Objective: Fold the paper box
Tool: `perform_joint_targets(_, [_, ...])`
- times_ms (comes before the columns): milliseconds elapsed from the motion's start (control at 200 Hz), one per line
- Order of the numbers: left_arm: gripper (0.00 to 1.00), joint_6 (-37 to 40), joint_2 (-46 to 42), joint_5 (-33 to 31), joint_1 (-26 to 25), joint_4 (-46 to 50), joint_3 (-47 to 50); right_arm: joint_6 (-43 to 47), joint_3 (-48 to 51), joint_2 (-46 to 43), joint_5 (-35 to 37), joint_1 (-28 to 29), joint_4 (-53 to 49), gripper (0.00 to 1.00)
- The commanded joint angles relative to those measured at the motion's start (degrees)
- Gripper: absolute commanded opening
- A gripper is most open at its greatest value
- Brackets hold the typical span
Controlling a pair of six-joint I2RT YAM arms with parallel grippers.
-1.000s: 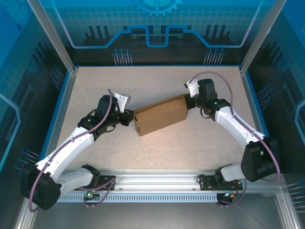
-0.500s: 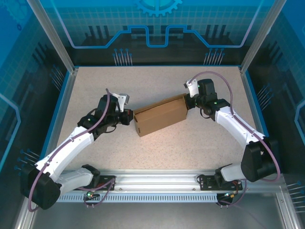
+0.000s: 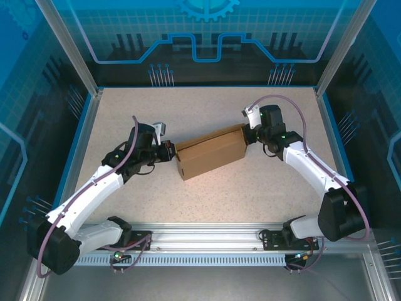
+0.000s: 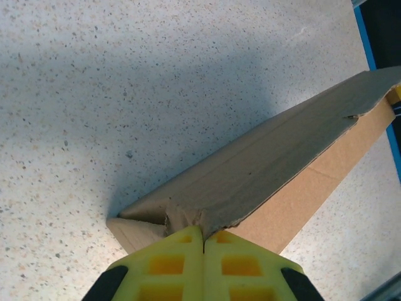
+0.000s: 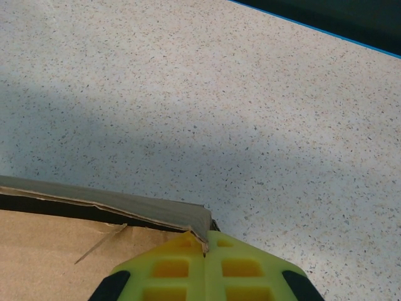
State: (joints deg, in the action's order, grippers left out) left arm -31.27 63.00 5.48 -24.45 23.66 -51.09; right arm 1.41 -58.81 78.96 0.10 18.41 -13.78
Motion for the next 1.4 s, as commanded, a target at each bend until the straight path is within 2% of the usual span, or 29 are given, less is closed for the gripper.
perform_joint_targets(0, [0.0, -6.26, 0.8, 3.11, -0.22, -2.05, -0.62, -0.97, 1.92, -0.17, -0.36, 1.27, -2.57, 0.02])
perform_joint_targets(230, [0.0, -9.53, 2.82, 5.33, -0.23, -3.28, -0.62, -1.02, 2.07, 0.3, -0.36, 1.27, -2.22, 0.02])
perform_joint_targets(530, [0.0, -12.55, 1.55, 2.96, -0.55, -4.58, 1.32, -1.18, 2.03, 0.58, -0.45, 1.36, -2.22, 0.02])
perform_joint_targets(930, [0.0, -12.82, -0.57, -6.97, -5.87, -6.51, 5.78, -1.53, 2.04, 0.76, -0.65, 1.45, -1.95, 0.02])
perform_joint_targets(1396, [0.02, -7.74, -1.22, -7.89, -7.69, -10.2, 10.89, -1.24, 4.04, 0.09, 0.45, 1.53, -0.84, 0.02])
